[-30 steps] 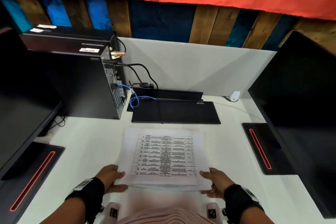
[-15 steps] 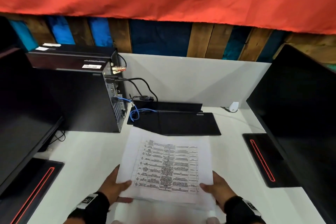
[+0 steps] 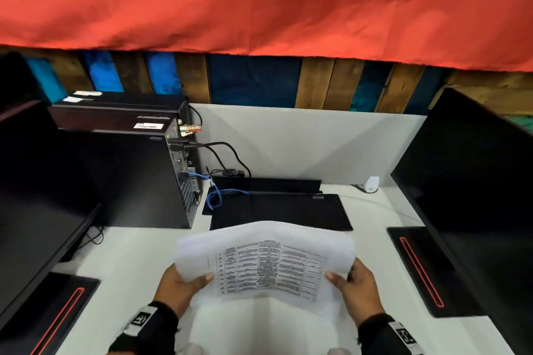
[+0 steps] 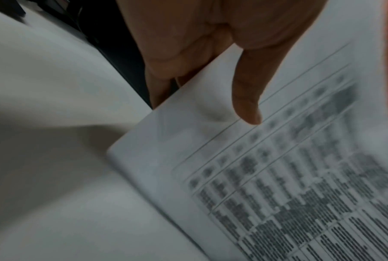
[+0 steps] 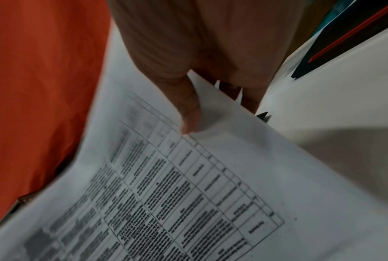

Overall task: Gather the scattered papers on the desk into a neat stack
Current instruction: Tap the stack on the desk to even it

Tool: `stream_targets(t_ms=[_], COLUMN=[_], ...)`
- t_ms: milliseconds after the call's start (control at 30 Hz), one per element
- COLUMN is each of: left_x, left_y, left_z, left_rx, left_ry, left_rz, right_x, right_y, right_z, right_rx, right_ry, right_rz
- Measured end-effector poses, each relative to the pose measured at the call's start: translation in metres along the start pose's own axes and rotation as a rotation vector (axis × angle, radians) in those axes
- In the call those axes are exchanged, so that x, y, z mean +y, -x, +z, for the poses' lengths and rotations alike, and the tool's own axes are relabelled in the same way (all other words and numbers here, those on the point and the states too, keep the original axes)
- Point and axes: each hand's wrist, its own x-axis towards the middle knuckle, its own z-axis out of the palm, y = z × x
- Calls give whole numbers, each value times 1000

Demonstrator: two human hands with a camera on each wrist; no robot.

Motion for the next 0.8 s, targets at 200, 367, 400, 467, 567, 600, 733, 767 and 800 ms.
stream_targets(t_ms=[200,367,400,467,567,600,733,767,800], left_x=[14,30,33,40,45,47,51,51,49], left_y=[7,13,15,18,16,16,15,14,13], left_z=[-2,3,4,8,9,10,15,15,15], left_rx=[70,22,23,55,130,158,188,191,195], left_ry=[99,128,155,212,204,207,156,150,151], left_rz=[37,91,105,112,160,154,152,157,159], right_x=[-17,-23,-22,-23,-22,-22,-24,-24,-25], right_y=[12,25,26,31,34,35,35,34,35], right_z=[13,19,20,22,24,24,26,27,28], right_rx=[79,83,81,95,115,110,91,90,97], right_ry=[12,309,369,409,364,368,337,337,350], right_rz=[-201,-448,-489,-494,-441,-445,-395,-390,-398])
